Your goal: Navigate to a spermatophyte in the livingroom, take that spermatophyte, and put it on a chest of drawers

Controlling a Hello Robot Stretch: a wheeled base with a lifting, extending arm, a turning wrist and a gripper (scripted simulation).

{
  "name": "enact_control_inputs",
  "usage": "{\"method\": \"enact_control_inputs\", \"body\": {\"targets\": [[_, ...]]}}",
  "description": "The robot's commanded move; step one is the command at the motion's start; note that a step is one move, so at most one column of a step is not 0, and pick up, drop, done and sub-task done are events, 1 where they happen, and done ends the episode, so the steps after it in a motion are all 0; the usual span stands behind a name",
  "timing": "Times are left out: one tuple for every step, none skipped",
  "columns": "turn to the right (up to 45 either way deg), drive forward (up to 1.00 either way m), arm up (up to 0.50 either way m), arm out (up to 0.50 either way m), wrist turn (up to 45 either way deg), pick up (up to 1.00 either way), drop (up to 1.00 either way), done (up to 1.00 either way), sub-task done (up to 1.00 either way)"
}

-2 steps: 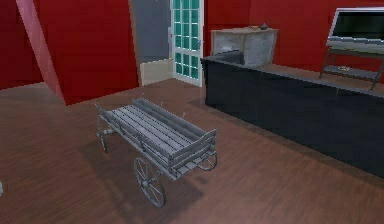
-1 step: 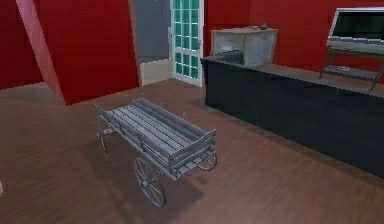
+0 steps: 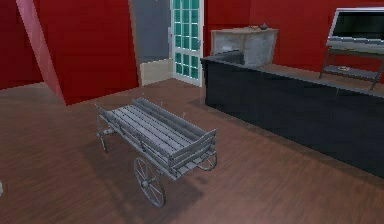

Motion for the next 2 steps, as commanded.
{"method": "enact_control_inputs", "body": {"targets": [[0.0, 0.00, 0.00, 0.00, 24.0, 0.00, 0.00, 0.00, 0.00], [0.0, 0.00, -0.30, 0.00, 0.0, 0.00, 0.00, 0.00, 0.00]]}}
